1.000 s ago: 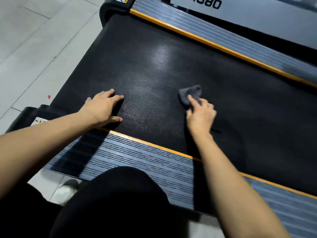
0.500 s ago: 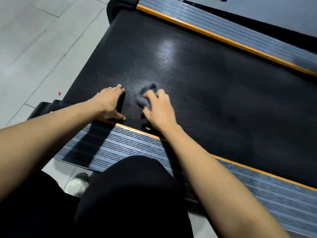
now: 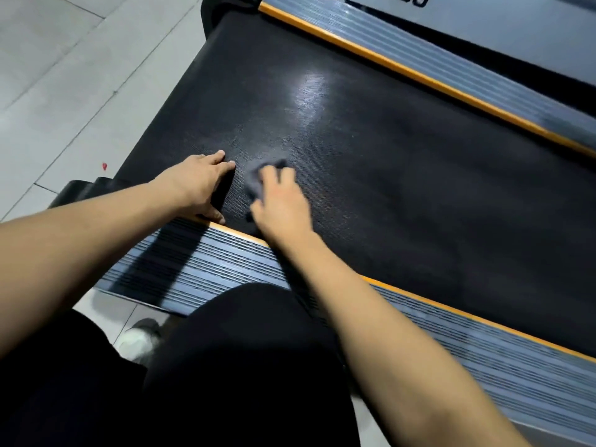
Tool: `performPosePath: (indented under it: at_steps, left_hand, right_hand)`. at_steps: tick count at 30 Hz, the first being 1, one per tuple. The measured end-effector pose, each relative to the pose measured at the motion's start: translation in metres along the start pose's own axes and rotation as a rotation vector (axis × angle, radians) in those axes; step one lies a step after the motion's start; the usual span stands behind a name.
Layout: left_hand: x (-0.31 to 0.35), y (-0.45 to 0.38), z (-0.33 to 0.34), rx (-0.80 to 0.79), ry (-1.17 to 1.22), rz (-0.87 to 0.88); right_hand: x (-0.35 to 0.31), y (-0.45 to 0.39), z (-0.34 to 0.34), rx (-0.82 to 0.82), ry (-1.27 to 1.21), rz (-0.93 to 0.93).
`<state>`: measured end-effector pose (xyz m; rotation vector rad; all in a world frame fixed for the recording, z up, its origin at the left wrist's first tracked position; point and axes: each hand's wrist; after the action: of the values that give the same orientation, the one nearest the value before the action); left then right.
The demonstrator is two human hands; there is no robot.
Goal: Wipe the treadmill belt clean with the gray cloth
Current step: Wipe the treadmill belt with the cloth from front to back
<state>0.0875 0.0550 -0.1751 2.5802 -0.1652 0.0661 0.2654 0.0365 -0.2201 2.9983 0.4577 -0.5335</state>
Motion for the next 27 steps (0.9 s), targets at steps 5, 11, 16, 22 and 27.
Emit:
performPosePath:
  at_steps: [5, 11, 16, 22, 27]
  left_hand:
    - [-0.010, -0.005, 0.007, 0.007, 0.036, -0.025]
    - [-0.012, -0.006, 0.010, 0.025, 0.067, -0.055]
    - [-0.016, 0.002, 0.008, 0.081, -0.004, -0.136]
    - [-0.020, -0.004, 0.007, 0.000, -0.027, -0.176]
    - [-0.036, -0.016, -0.005, -0.081, 0.059, -0.181]
  right_hand:
    - [0.001, 0.006, -0.002, -0.055, 0.013, -0.069]
    - [0.124, 0.081, -0.041, 0.172, 0.034, 0.399]
    - [0.132, 0.081, -0.036, 0.274, 0.004, 0.476]
    - [0.034, 0.028, -0.010, -0.105, -0.105, -0.198]
    - [0.000, -0.016, -0.003, -0.181, -0.038, -0.478]
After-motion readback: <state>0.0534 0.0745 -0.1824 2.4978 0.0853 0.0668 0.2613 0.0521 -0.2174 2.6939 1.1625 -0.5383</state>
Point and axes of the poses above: each hand's wrist, its own y-axis away from the middle knuckle, its own z-axis out of the palm, x = y × z, and after that the axes turned 6 degrees about -z, right-handed
